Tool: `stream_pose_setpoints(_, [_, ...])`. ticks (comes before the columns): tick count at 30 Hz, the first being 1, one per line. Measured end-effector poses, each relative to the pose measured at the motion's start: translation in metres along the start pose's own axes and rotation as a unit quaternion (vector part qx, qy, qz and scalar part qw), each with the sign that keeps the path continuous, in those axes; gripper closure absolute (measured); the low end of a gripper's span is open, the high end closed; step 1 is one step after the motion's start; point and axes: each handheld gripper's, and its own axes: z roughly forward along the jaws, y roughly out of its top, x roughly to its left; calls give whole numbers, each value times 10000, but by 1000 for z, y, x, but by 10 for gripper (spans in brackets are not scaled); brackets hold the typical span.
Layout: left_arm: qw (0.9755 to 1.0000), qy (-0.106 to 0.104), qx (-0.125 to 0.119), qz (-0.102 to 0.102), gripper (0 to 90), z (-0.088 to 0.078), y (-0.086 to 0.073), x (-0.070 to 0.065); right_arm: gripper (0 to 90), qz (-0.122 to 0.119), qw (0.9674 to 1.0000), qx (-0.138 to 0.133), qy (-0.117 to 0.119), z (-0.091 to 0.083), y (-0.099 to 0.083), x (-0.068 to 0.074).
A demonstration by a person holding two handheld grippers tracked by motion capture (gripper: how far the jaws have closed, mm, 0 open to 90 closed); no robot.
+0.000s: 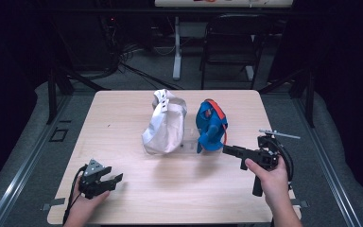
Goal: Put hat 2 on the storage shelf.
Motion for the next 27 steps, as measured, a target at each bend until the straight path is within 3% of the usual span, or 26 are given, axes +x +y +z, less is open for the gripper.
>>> stream_pose_setpoints(8, [10000,7,59,-26,414,1,-1,0,445,-54,9997,-243,34,8,-32,-22])
stream_pose_setpoints(11, [10000,15,68,-16,415,2,-1,0,457,-224,9996,-161,-84,10,-39,-24])
stream_pose_setpoints(12, [9999,-4,105,-8,414,1,-1,0,487,-439,9988,-66,-230,13,-49,-26])
stream_pose_setpoints(22, [9999,33,99,-74,415,3,-2,1,483,-687,9974,-213,56,23,-78,-39])
stream_pose_setpoints(25, [9999,-3,105,-72,415,3,-2,1,478,-750,9970,-177,-37,26,-81,-40])
stream_pose_setpoints(27, [9999,-8,111,-51,415,3,-2,0,471,-766,9970,-15,-108,34,-85,-41])
